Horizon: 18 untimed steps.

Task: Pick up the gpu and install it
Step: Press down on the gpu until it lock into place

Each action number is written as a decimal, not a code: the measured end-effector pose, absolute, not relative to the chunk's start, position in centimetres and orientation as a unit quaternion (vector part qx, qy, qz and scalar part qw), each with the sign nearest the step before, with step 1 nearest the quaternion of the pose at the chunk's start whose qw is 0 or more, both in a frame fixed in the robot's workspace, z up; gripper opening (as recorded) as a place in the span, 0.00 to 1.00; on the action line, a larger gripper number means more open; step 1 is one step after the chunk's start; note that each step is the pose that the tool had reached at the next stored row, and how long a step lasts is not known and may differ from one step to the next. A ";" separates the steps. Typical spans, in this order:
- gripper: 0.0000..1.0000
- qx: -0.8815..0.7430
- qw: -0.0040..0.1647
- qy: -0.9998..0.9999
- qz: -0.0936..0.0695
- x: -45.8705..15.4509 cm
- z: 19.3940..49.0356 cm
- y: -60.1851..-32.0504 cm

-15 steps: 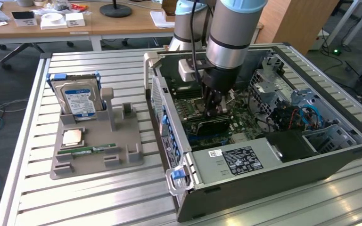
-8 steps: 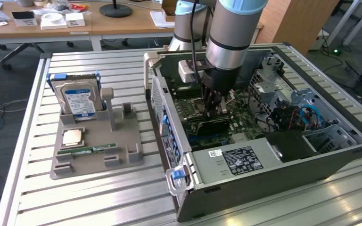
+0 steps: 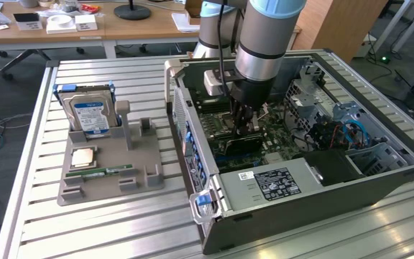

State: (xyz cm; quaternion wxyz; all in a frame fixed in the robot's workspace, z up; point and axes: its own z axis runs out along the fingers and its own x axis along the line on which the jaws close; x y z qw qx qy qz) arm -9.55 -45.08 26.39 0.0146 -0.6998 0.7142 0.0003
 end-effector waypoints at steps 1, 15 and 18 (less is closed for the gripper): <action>0.11 -0.700 0.015 0.714 0.000 -9.5 26.4 -45.1; 0.11 -0.700 0.015 0.714 0.000 -9.5 26.2 -45.1; 0.11 -0.700 0.015 0.714 0.000 -9.6 26.2 -45.1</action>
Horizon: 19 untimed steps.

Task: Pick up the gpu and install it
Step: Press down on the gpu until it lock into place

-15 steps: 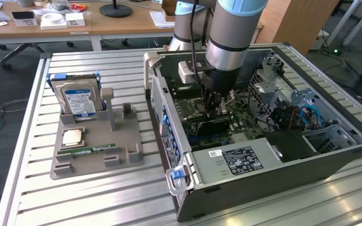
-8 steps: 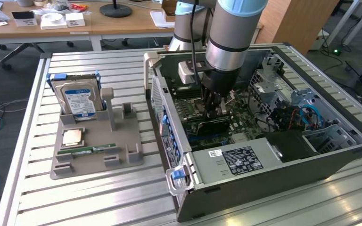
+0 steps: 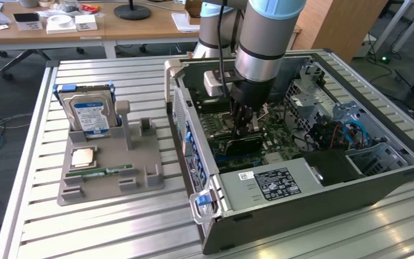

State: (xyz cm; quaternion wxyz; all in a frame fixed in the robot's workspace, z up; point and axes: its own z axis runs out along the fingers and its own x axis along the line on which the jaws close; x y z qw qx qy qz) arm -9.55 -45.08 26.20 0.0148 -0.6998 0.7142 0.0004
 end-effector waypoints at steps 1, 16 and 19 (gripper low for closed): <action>0.11 -0.700 0.015 0.714 0.000 -9.6 26.2 -45.1; 0.11 -0.700 0.015 0.714 0.000 -9.7 26.1 -45.1; 0.11 -0.700 0.014 0.714 0.000 -9.8 26.0 -45.1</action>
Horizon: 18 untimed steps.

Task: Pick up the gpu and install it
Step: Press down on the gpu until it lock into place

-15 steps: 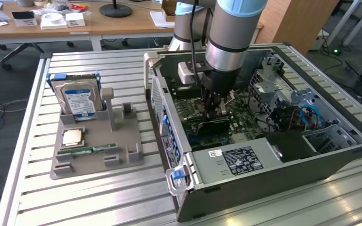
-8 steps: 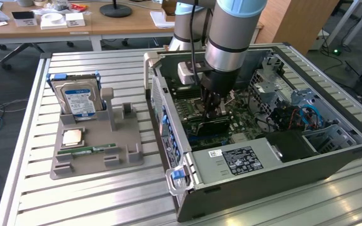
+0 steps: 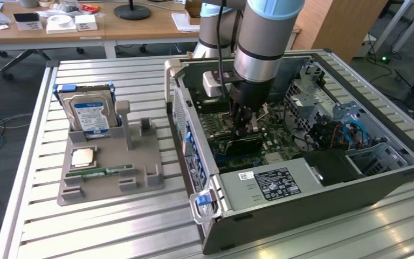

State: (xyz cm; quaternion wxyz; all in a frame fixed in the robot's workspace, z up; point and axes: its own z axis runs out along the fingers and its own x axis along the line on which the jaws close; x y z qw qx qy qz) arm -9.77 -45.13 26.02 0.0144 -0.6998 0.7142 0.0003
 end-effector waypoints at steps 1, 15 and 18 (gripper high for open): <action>0.11 -0.700 0.014 0.714 0.000 -9.8 26.0 -45.1; 0.11 -0.700 0.015 0.714 0.000 -9.8 25.9 -45.1; 0.11 -0.700 0.015 0.714 0.000 -9.9 25.9 -45.1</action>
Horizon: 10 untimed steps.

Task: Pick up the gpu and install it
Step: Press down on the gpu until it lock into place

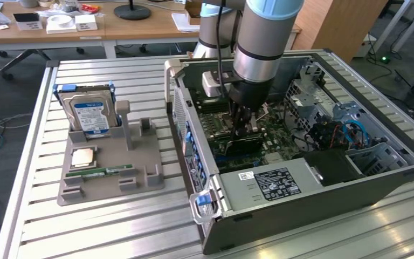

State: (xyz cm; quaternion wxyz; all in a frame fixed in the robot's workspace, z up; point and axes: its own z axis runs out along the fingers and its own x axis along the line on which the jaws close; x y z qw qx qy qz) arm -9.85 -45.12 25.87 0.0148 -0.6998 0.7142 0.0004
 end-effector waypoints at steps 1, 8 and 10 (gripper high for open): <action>0.11 -0.700 0.015 0.714 0.000 -9.9 25.9 -45.1; 0.11 -0.700 0.014 0.714 0.000 -10.0 25.9 -45.2; 0.11 -0.700 0.015 0.714 0.000 -10.0 25.8 -45.1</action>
